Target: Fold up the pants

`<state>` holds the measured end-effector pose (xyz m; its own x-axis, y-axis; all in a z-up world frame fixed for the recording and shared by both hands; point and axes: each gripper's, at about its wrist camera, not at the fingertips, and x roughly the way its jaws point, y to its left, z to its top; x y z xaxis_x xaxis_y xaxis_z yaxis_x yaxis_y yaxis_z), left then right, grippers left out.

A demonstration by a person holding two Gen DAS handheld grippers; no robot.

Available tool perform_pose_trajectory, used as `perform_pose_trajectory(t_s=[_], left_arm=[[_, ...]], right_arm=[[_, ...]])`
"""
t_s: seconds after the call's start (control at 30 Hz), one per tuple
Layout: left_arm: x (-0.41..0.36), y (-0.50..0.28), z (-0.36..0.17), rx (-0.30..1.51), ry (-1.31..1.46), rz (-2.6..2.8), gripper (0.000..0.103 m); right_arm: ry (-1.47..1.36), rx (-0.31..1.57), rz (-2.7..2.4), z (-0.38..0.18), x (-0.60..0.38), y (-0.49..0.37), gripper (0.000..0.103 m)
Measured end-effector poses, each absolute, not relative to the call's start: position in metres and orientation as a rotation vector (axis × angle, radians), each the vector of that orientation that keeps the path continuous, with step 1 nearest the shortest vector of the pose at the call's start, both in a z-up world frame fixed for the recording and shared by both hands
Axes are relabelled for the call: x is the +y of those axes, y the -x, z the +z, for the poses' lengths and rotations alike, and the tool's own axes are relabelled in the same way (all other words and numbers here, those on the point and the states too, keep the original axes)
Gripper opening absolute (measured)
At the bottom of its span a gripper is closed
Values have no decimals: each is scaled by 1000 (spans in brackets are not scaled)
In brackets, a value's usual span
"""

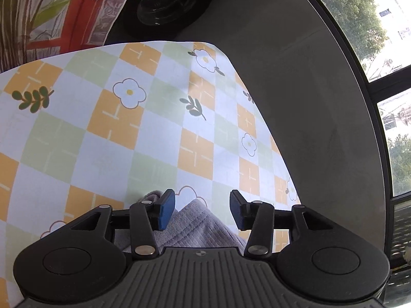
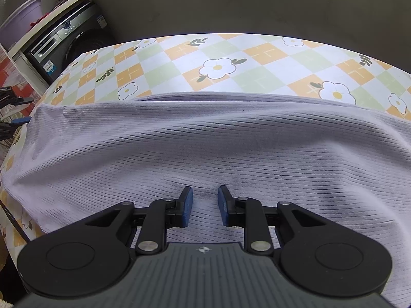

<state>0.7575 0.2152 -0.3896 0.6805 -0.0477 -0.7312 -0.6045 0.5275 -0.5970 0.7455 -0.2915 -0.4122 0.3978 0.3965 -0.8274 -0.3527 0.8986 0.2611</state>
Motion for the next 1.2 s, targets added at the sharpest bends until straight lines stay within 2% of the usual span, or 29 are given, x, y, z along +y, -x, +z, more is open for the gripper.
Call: perform_pose_trajectory(t_s=[0.13, 0.17, 0.2, 0.53, 0.7, 0.77, 1.03, 1.1, 1.2], left_arm=[[197, -776, -392, 864, 834, 383, 47], [193, -775, -390, 869, 804, 386, 34], [188, -771, -385, 863, 770, 384, 10], [150, -685, -329, 742, 730, 347, 9], [148, -653, -366, 864, 795, 439, 9], [158, -650, -376, 849, 866, 459, 9], [167, -686, -339, 697, 847, 434, 9], [169, -703, -333, 665, 833, 431, 5], [176, -729, -332, 625, 801, 438, 5]], right_arm=[[-39, 1057, 478, -412, -291, -745, 24], [-40, 1056, 480, -412, -291, -745, 24], [-42, 1055, 482, -412, -292, -744, 24], [-54, 1044, 501, -413, -297, -743, 24], [-47, 1043, 513, -413, -297, -744, 24], [-39, 1046, 516, -412, -296, -745, 24], [-45, 1040, 508, -413, -295, -744, 24], [-49, 1039, 505, -413, -295, -744, 24], [-54, 1037, 501, -413, -296, -743, 24]])
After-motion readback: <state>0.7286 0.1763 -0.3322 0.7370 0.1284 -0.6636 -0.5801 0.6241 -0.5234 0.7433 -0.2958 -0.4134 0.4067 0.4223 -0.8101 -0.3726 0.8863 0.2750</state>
